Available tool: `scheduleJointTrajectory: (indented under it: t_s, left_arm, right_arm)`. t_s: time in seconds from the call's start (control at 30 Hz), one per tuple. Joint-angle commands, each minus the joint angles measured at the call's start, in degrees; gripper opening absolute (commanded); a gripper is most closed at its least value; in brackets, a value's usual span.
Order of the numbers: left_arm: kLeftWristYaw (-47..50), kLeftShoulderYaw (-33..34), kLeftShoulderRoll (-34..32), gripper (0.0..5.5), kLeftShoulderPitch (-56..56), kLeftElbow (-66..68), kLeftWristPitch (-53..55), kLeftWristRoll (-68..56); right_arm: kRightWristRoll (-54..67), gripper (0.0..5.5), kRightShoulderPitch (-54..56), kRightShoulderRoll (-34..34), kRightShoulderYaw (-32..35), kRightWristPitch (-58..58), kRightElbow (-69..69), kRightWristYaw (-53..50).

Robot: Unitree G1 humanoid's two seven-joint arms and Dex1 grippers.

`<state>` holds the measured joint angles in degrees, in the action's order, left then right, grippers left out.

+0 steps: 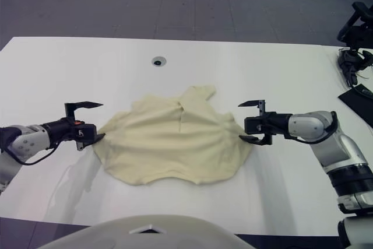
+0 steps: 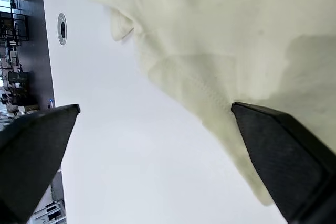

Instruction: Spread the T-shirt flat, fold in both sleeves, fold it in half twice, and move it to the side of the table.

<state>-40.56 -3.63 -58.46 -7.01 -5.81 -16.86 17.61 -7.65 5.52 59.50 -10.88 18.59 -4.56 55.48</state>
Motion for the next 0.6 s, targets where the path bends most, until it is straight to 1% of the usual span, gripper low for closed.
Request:
scheduleJointTrajectory:
  t_s: [0.03, 0.17, 0.23, 0.3, 0.37, 0.47, 0.6]
  left_arm:
    - [-6.2, 3.18, -3.35, 5.38, -12.08, -8.31, 4.27, -3.95]
    - [-10.45, 8.03, -4.05, 5.38, -19.39, -20.62, 8.09, -10.69]
    - [-12.27, 8.53, -3.69, 5.38, -20.76, -25.91, 9.45, -14.36]
    - [-13.52, 8.72, -3.37, 5.38, -21.01, -28.69, 10.02, -16.31]
    - [-14.09, 8.99, -3.49, 5.38, -20.03, -28.52, 10.21, -16.38]
    - [-13.29, 8.43, -3.77, 5.38, -15.67, -23.41, 9.55, -13.35]
    - [-10.55, 6.61, -0.64, 5.38, -4.63, -16.96, 7.94, -12.66]
  right_arm:
    - [3.51, 5.4, -10.77, 4.37, 1.16, -3.17, 7.04, 5.02]
    - [11.2, 5.4, -15.24, 6.86, 4.63, -5.35, 17.25, 8.11]
    - [15.67, 5.4, -16.42, 6.95, 6.26, -7.16, 22.85, 9.25]
    - [17.21, 5.4, -16.06, 6.62, 7.71, -8.45, 25.69, 9.37]
    - [15.13, 5.4, -13.98, 6.4, 8.05, -8.61, 24.64, 8.78]
    - [11.2, 5.4, -8.38, 4.8, 6.91, -8.16, 19.26, 7.54]
    - [9.27, 5.4, -1.1, 1.12, 5.47, -7.84, 15.56, 5.87]
